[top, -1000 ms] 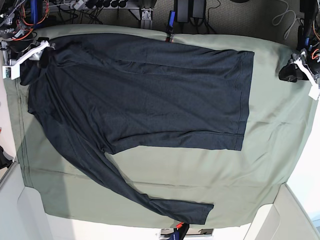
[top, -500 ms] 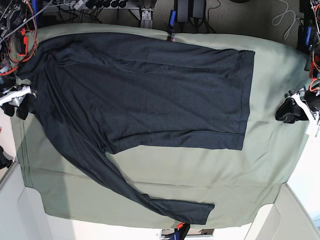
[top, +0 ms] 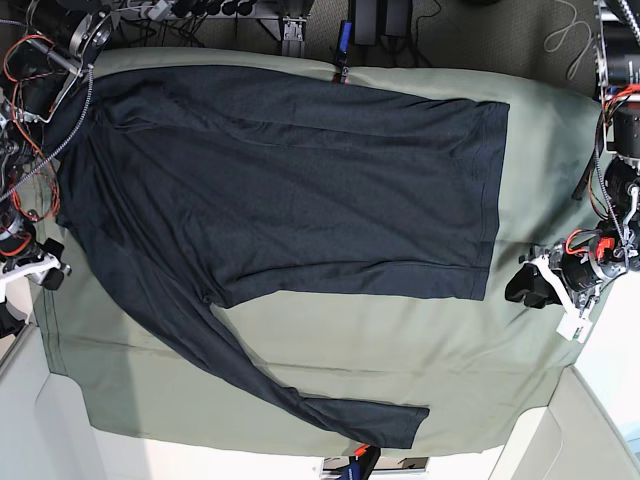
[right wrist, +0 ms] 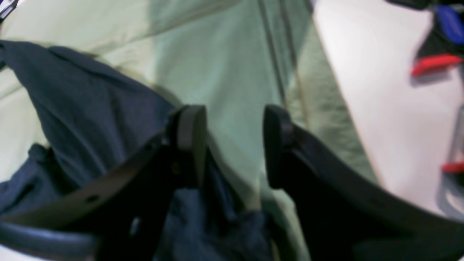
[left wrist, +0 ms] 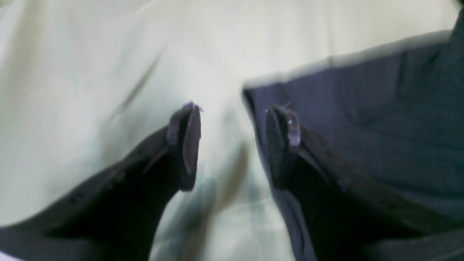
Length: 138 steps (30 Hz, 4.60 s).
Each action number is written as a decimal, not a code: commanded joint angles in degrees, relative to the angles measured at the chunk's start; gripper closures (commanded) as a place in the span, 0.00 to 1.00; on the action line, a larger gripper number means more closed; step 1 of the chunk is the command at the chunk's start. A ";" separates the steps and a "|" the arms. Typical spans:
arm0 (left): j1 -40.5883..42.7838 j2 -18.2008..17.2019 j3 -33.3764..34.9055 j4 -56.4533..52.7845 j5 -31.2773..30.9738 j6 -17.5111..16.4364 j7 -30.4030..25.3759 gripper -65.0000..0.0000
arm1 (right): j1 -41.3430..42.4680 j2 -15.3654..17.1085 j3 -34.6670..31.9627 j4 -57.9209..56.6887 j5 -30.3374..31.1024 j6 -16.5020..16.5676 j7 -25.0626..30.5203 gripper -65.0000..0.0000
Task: Fold the T-shirt properly
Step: 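Grasp the shirt's side edges near the sleeve seams with both grippers, then fold the lower body half up over the collar half, then grasp the loose sleeve with the right gripper and lift it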
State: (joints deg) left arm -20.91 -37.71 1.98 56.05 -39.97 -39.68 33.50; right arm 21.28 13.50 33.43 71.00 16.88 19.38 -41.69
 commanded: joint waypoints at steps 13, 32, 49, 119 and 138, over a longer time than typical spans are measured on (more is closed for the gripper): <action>-7.63 7.15 -0.26 -14.56 5.31 -0.32 -5.73 0.50 | 2.03 0.92 -6.67 -4.02 -3.02 0.48 3.85 0.60; -6.97 8.66 -0.22 -14.56 5.11 -0.32 -1.53 1.00 | 2.05 0.94 -12.13 -12.63 -5.16 2.05 10.91 0.60; -6.69 4.39 -0.22 -14.43 2.47 -0.32 -0.37 1.00 | 2.01 0.76 -18.03 -7.96 -6.29 2.03 9.77 0.86; 28.52 -3.04 -10.67 23.98 -6.51 -0.32 6.86 0.63 | -32.09 3.17 2.80 25.00 16.76 5.33 -0.33 0.54; 28.57 -3.08 -10.67 23.98 -7.82 -0.32 8.83 0.63 | -4.13 2.54 -15.19 10.23 1.42 4.28 7.21 0.54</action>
State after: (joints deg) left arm 8.38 -39.53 -8.10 79.18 -47.03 -39.72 43.11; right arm 15.81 15.29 17.78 79.85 17.63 23.90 -36.10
